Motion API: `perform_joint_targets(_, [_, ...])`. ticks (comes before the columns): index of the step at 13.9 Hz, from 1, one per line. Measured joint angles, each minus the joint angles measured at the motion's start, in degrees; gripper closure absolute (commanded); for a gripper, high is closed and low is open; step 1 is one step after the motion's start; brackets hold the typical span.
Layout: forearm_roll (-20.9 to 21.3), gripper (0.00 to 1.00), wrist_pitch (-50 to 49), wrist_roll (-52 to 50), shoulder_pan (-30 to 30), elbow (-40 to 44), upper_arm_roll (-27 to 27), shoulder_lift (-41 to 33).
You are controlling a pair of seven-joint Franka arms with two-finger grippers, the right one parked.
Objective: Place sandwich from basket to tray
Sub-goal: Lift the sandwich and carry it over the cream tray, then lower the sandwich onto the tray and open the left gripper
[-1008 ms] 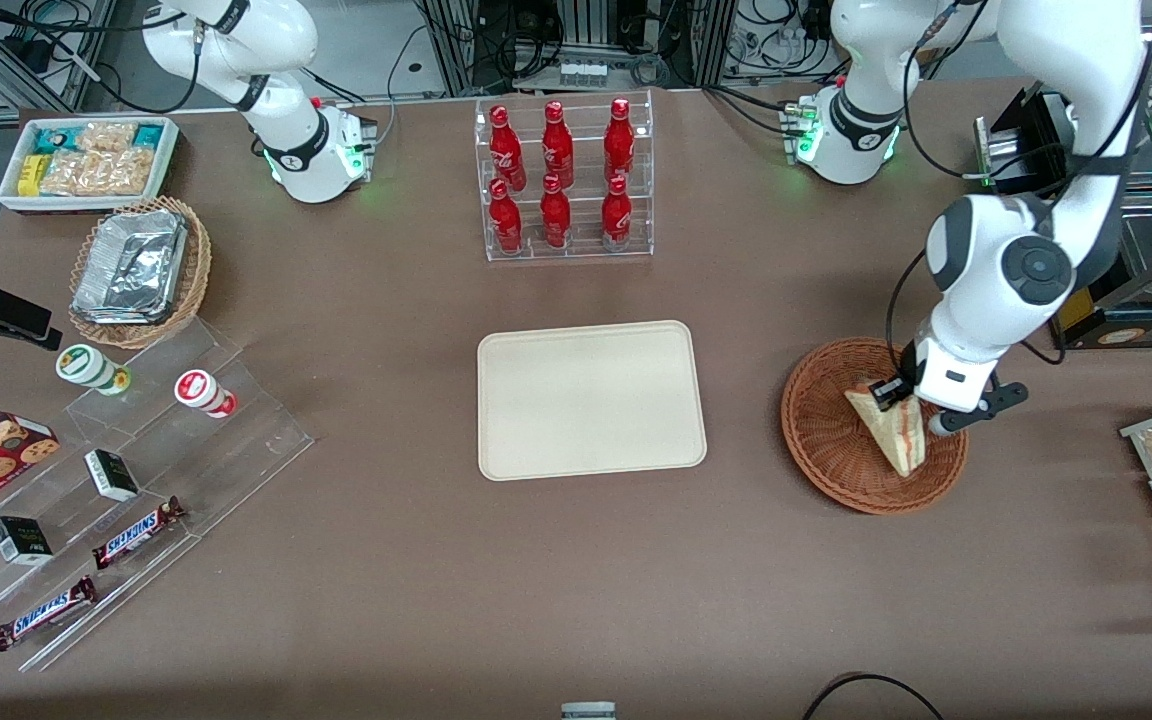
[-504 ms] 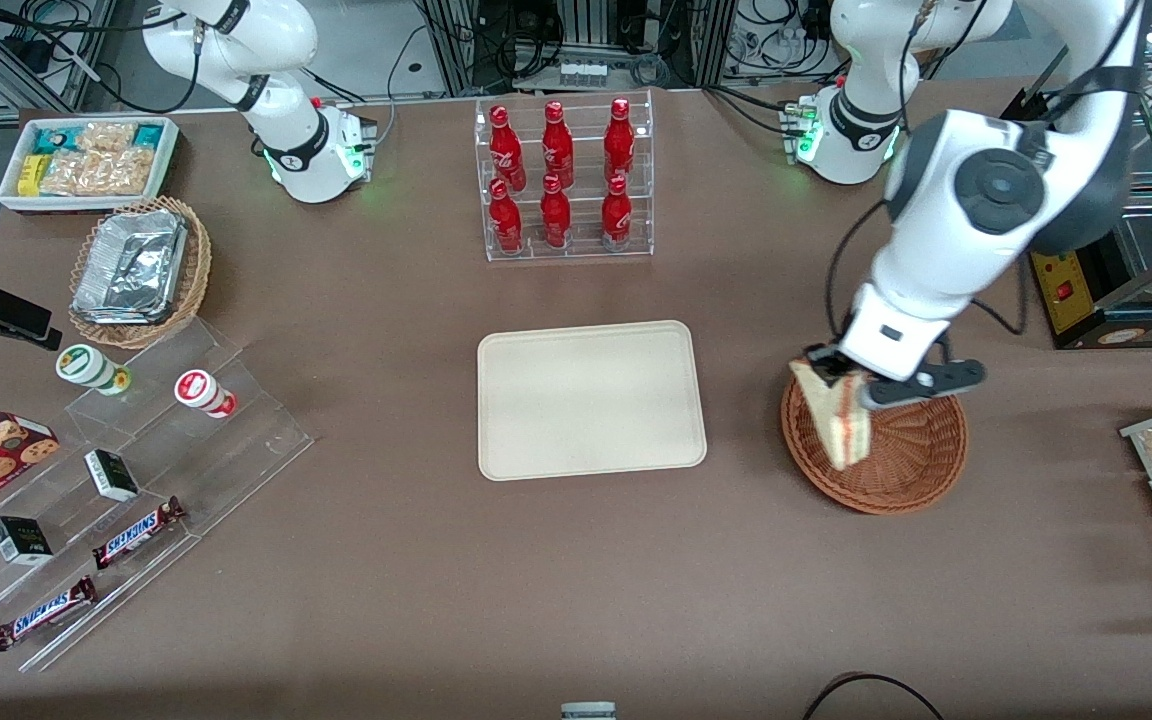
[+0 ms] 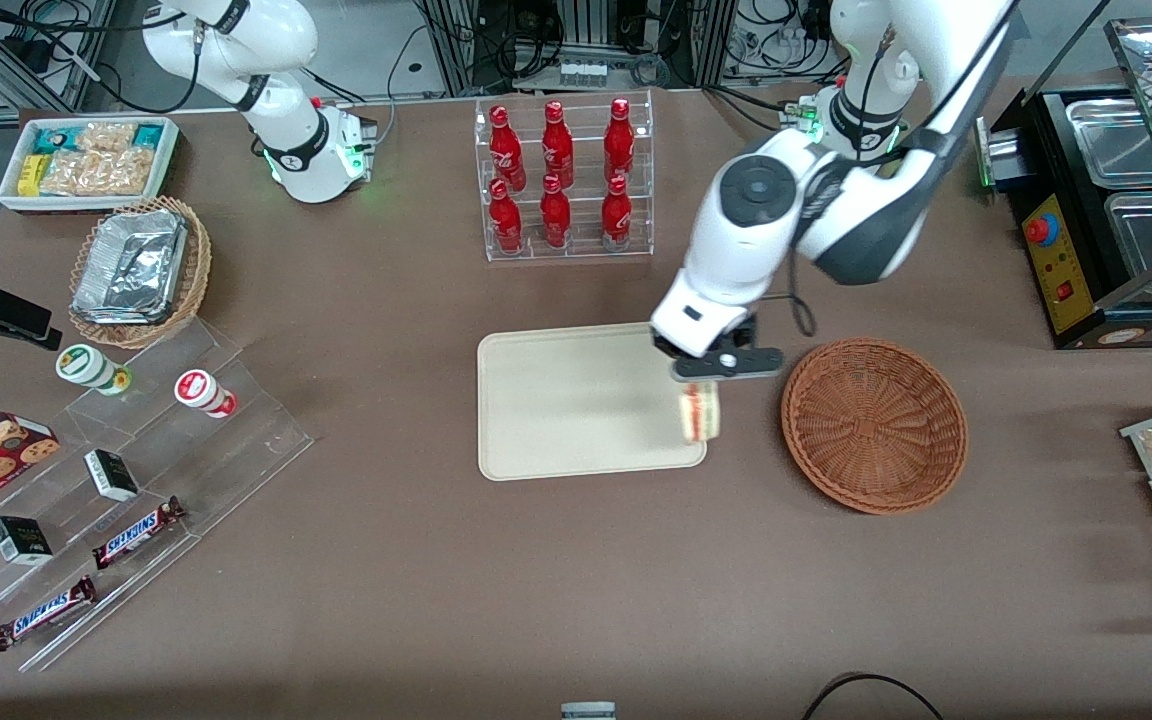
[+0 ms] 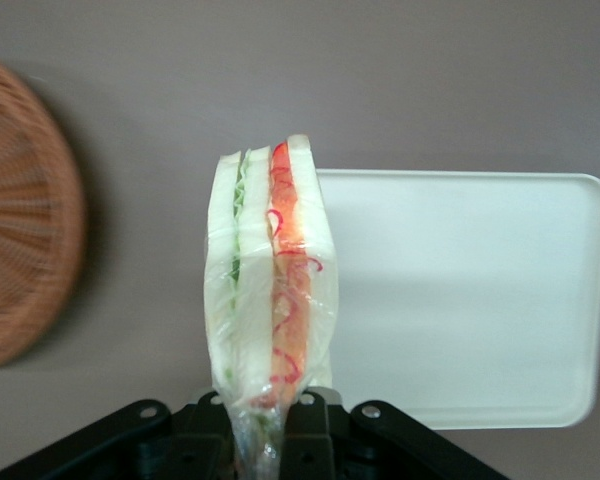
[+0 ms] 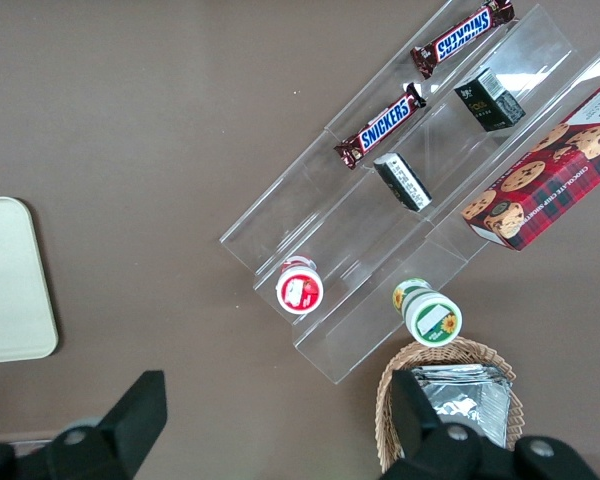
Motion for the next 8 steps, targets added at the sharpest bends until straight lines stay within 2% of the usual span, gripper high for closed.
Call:
perform_joint_targets(5, [14.4, 1.0, 5.9, -16.9, -7.9, 1.0, -0.2, 8.9])
perform_joint_targets(8, [20.0, 1.0, 7.9, -22.0, -9.7, 1.2, -0.1, 13.9])
